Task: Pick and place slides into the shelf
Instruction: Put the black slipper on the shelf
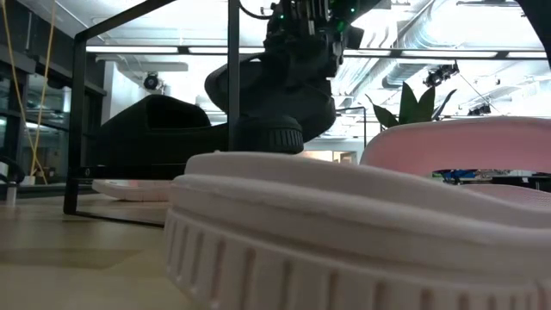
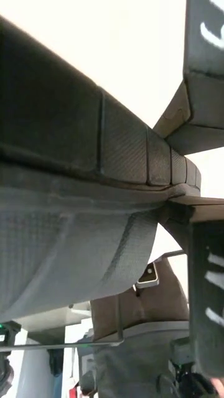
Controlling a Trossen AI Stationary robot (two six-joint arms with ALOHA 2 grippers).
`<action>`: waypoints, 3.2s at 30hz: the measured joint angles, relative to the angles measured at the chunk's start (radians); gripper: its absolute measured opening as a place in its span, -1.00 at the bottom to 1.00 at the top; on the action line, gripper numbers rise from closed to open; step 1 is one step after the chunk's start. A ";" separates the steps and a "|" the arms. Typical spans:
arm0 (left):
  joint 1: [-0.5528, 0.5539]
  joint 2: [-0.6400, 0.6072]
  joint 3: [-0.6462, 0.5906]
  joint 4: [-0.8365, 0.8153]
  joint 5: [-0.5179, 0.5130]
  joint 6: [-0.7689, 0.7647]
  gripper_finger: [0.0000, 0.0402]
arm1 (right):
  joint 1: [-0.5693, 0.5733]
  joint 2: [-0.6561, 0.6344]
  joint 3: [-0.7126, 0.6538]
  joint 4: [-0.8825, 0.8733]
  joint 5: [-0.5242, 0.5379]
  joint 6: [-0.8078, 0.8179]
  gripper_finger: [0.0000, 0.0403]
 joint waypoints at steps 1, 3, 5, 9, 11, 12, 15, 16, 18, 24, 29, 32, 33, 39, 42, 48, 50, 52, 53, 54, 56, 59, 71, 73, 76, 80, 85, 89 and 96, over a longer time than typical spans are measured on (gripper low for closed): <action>-0.005 0.000 0.000 -0.003 0.000 -0.001 -0.93 | 0.004 0.001 0.000 -0.002 -0.002 0.000 -0.70; -0.005 0.000 0.000 -0.003 -0.003 -0.001 -0.93 | 0.011 0.002 0.000 -0.007 -0.002 0.000 -0.70; -0.005 0.000 0.000 -0.003 -0.003 -0.001 -0.93 | 0.018 0.002 0.000 -0.002 0.002 0.000 -0.70; -0.002 0.000 0.000 -0.003 -0.008 -0.001 -0.93 | 0.028 0.002 0.000 -0.003 0.018 0.004 -0.70; -0.002 0.000 0.000 -0.003 -0.011 -0.001 -0.93 | 0.032 0.002 0.000 -0.003 0.034 0.008 -0.70; -0.002 0.000 0.000 -0.003 -0.011 -0.001 -0.93 | 0.035 0.002 0.000 -0.003 0.047 0.010 -0.70; -0.002 0.000 0.000 -0.003 -0.018 -0.001 -0.93 | 0.039 0.002 0.000 -0.003 0.076 0.011 -0.67; -0.002 0.000 0.000 -0.003 -0.023 -0.001 -0.93 | 0.039 0.002 0.000 -0.004 0.082 0.011 -0.67; -0.002 0.000 0.000 -0.002 -0.026 -0.001 -0.93 | 0.040 0.002 0.000 -0.003 0.097 0.011 -0.65; -0.002 0.000 0.000 -0.002 -0.026 -0.001 -0.93 | 0.043 0.002 0.000 -0.014 0.110 0.010 -0.64; -0.002 0.000 0.000 -0.002 -0.026 -0.001 -0.93 | 0.046 0.002 0.000 -0.023 0.116 0.003 -0.63; -0.002 0.000 0.000 -0.002 -0.026 -0.001 -0.93 | 0.049 0.002 -0.001 -0.023 0.118 0.001 -0.57; -0.002 0.000 0.000 -0.002 -0.026 -0.001 -0.93 | 0.051 0.002 0.000 -0.023 0.124 -0.001 -0.54; -0.002 0.000 0.000 -0.002 -0.026 0.000 -0.93 | 0.062 0.001 -0.001 -0.024 0.168 -0.004 -0.28; -0.002 0.000 0.000 -0.002 -0.026 0.000 -0.93 | 0.063 0.001 -0.001 -0.027 0.189 -0.005 -0.23; -0.002 0.000 0.000 -0.002 -0.026 0.000 -0.93 | 0.065 0.001 -0.001 -0.036 0.214 -0.008 -0.23; -0.002 0.000 0.000 -0.002 -0.026 0.000 -0.93 | 0.066 0.001 -0.001 -0.042 0.239 -0.008 -0.23; -0.002 0.000 0.000 -0.002 -0.026 0.000 -0.93 | 0.066 0.001 -0.001 -0.040 0.260 -0.008 -0.23; -0.002 0.000 0.000 -0.002 -0.026 0.000 -0.93 | 0.066 0.001 -0.001 -0.038 0.266 -0.008 -0.23; -0.002 0.000 0.000 -0.002 -0.026 0.000 -0.93 | 0.066 0.001 -0.001 -0.035 0.275 -0.008 -0.23; -0.002 0.000 0.000 -0.002 -0.026 0.000 -0.93 | 0.065 0.001 -0.001 -0.024 0.285 -0.014 -0.23; -0.002 0.000 0.000 -0.002 -0.026 0.000 -0.93 | 0.065 0.001 -0.001 -0.005 0.266 -0.015 -0.23; -0.002 0.000 0.000 -0.008 -0.026 0.008 -0.93 | 0.073 0.001 -0.001 0.023 0.410 -0.015 -0.23; -0.002 0.000 0.000 -0.016 -0.026 0.008 -0.93 | 0.074 0.001 -0.001 0.034 0.398 -0.019 -0.23; -0.002 0.000 0.000 -0.020 -0.026 0.008 -0.93 | 0.075 0.001 -0.001 0.057 0.378 -0.019 -0.26; -0.002 0.000 0.000 -0.021 -0.027 0.008 -0.93 | 0.074 0.001 -0.001 0.073 0.376 -0.018 -0.39; -0.002 0.000 0.000 -0.024 -0.042 0.008 -0.93 | 0.068 0.001 -0.001 0.079 0.377 -0.015 -0.55; -0.002 0.000 0.000 -0.025 -0.045 0.008 -0.93 | 0.062 0.001 -0.001 0.079 0.363 -0.015 -0.59; -0.003 0.000 0.000 -0.025 -0.045 0.008 -0.93 | 0.062 0.001 -0.002 0.164 0.303 0.042 -0.60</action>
